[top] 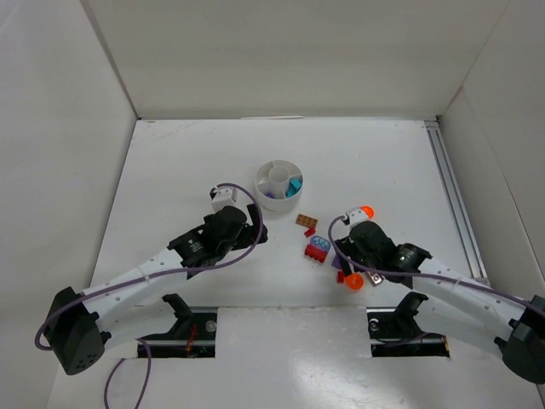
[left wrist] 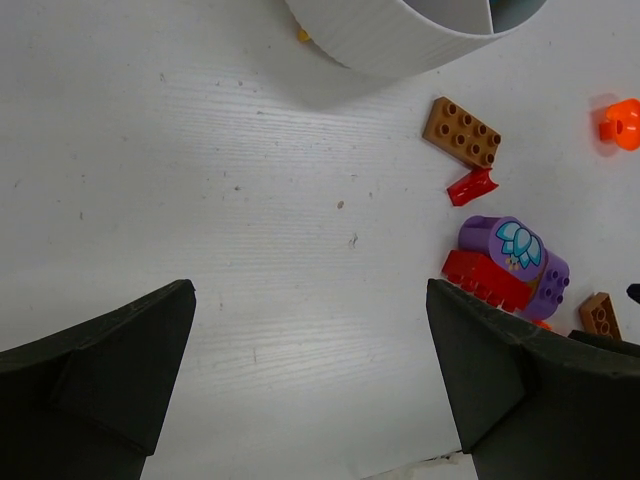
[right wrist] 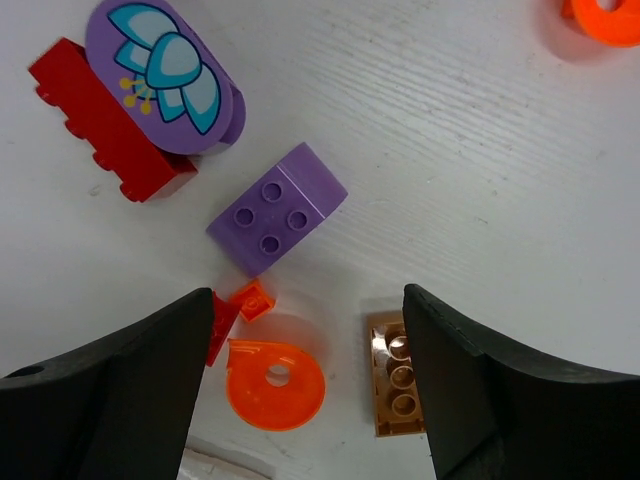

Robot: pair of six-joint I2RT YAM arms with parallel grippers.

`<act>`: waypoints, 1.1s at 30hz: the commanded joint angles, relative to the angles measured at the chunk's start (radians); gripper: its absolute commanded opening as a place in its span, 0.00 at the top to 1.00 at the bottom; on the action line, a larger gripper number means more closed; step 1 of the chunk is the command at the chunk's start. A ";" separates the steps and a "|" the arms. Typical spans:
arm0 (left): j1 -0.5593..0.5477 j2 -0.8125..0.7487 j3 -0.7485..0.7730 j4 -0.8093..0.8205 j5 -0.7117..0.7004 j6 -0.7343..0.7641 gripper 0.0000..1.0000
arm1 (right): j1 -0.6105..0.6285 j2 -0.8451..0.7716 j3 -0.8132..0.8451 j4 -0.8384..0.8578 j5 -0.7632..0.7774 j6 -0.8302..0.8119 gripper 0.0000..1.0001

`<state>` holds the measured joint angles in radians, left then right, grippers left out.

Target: Sort the legos into containers by color

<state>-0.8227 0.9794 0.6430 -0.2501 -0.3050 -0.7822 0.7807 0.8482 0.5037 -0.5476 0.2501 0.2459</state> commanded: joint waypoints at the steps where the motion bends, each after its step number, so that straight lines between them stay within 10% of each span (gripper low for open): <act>1: 0.004 -0.002 0.017 0.032 0.004 0.015 0.00 | 0.008 0.073 0.019 0.066 0.005 0.029 0.19; 33: 0.004 0.016 0.035 0.023 0.004 0.026 0.00 | 0.008 0.269 -0.065 0.318 0.041 0.141 0.40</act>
<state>-0.8227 1.0000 0.6437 -0.2497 -0.2909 -0.7670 0.7807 1.1141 0.4423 -0.2775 0.2516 0.3546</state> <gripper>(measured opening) 0.997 0.601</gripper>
